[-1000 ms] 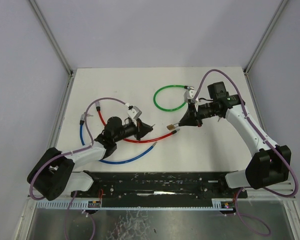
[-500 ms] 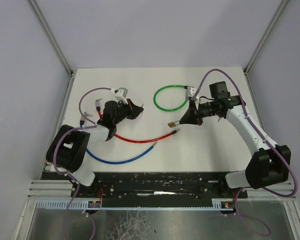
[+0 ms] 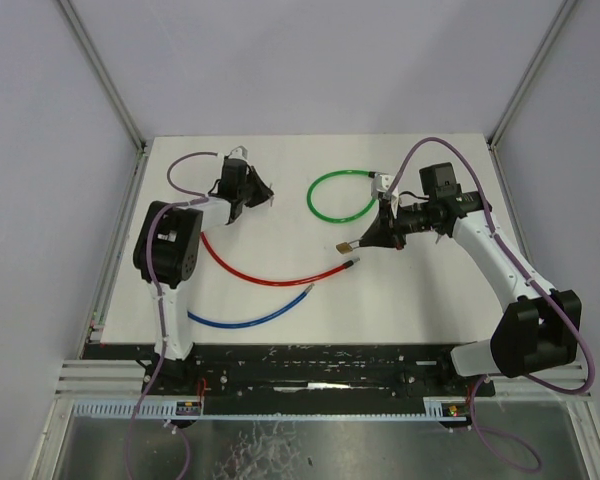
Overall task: Lock with the key
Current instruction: Place the key at the center of the board.
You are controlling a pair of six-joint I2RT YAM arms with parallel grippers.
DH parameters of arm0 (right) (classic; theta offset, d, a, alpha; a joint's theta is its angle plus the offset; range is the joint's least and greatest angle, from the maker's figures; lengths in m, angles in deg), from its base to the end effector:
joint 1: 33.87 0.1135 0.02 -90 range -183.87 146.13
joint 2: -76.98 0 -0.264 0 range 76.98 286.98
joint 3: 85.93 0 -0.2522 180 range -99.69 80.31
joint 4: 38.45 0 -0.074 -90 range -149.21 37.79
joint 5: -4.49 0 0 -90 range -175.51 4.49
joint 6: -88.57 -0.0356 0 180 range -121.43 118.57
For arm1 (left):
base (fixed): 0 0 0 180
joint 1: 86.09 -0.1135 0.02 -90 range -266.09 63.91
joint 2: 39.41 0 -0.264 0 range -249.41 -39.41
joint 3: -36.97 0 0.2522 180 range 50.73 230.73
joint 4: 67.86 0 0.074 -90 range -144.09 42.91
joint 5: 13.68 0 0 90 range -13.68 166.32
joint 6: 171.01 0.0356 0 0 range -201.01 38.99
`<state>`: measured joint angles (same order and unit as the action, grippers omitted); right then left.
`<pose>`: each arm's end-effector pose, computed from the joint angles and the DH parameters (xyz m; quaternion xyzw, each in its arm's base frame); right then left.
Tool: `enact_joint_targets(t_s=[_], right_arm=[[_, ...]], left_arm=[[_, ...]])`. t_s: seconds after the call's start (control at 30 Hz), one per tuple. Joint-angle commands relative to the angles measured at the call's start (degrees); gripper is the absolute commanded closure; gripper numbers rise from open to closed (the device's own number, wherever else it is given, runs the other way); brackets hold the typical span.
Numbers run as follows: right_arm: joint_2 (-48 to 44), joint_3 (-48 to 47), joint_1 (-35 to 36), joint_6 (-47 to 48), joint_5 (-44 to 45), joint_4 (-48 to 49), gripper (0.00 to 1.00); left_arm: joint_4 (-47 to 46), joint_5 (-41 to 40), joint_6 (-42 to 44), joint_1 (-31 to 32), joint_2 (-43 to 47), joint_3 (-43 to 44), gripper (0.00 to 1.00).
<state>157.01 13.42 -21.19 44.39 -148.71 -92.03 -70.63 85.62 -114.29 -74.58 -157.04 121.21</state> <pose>0.2669 0.0926 0.3044 -0.5398 0.6233 0.3991 0.4010 0.4368 -0.0948 0.1530 -0.1241 0.8579 -0.2532 0.4296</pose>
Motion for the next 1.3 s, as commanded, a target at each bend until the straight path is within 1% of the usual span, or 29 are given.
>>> enact_joint_targets(t_s=[0.0, 0.1, 0.17, 0.23, 0.33, 0.4, 0.53, 0.7, 0.77, 0.83, 0.87, 0.9, 0.93, 1.0, 1.03, 1.1, 1.2, 1.27], right_arm=[[-1.46, -0.04, -0.34, -0.74, -0.81, 1.23, 1.00], [-1.28, 0.04, -0.33, -0.78, -0.63, 1.31, 1.00], [-1.15, 0.14, -0.31, -1.09, -0.41, 1.63, 1.00], [-0.98, 0.25, -0.34, -1.72, -0.09, 2.18, 1.00], [-0.63, 0.57, -0.41, -3.35, 0.43, 3.39, 1.00], [-0.37, 0.81, -0.45, -4.66, 1.03, 4.55, 1.00], [-0.01, 1.90, -0.47, -8.06, 1.53, 7.74, 1.00], [1.17, 3.98, -0.45, -16.10, 1.55, 15.42, 1.00], [2.34, 4.53, -0.32, -20.57, 1.91, 19.29, 1.00], [4.20, 3.92, 0.02, -25.05, 2.89, 22.58, 1.00], [5.42, 3.24, 0.37, -27.33, 3.77, 24.21, 1.00], [7.35, 2.24, 1.06, -29.12, 4.94, 24.89, 1.00], [8.93, 0.99, 1.81, -30.31, 5.81, 25.32, 1.00], [12.82, -1.51, 3.91, -33.03, 7.25, 27.18, 1.00], [14.58, -3.24, 4.79, -34.31, 7.49, 27.87, 1.00], [21.15, -8.32, 6.58, -36.41, 7.95, 28.09, 1.00], [31.52, -19.84, 8.89, -39.66, 8.51, 24.46, 1.00], [38.52, -28.32, 10.13, -42.97, 8.74, 22.59, 1.00]], left_arm=[[7.39, -2.76, -1.01, -1.57, -3.22, 6.47, 0.95], [8.46, -1.53, -1.97, -2.78, -4.16, 8.30, 0.77], [7.74, -0.11, -2.61, -3.61, -3.89, 8.09, 0.70], [6.18, 0.39, -2.67, -4.15, -2.39, 6.91, 0.65], [2.51, 0.92, -2.25, -4.70, 1.70, 2.80, 0.64], [-1.16, 1.78, -1.92, -4.91, 5.78, -1.82, 0.64], [-11.87, 4.04, -1.07, -4.85, 17.18, -14.61, 0.65], [-19.82, 6.78, 0.59, -4.91, 33.25, -30.28, 0.64], [-21.46, 6.10, 1.47, -4.90, 39.42, -35.59, 0.64], [-22.02, 4.19, 2.19, -4.86, 45.39, -40.32, 0.57], [-22.42, 3.20, 2.32, -4.84, 48.22, -42.36, 0.52], [-22.89, 2.66, 2.74, -4.91, 51.93, -45.03, 0.44], [-23.22, 1.91, 3.04, -4.91, 54.41, -46.70, 0.32], [-22.96, -0.47, 2.82, -5.03, 59.24, -49.42, 0.14], [-22.44, -1.87, 2.49, -4.92, 61.34, -50.55, 0.06], [-21.54, -4.85, 2.65, -4.91, 65.00, -52.60, 0.00], [-20.65, -9.03, 2.91, -4.92, 68.22, -54.42, 0.00], [-19.67, -9.75, 3.48, -4.92, 69.20, -54.59, 0.00]])
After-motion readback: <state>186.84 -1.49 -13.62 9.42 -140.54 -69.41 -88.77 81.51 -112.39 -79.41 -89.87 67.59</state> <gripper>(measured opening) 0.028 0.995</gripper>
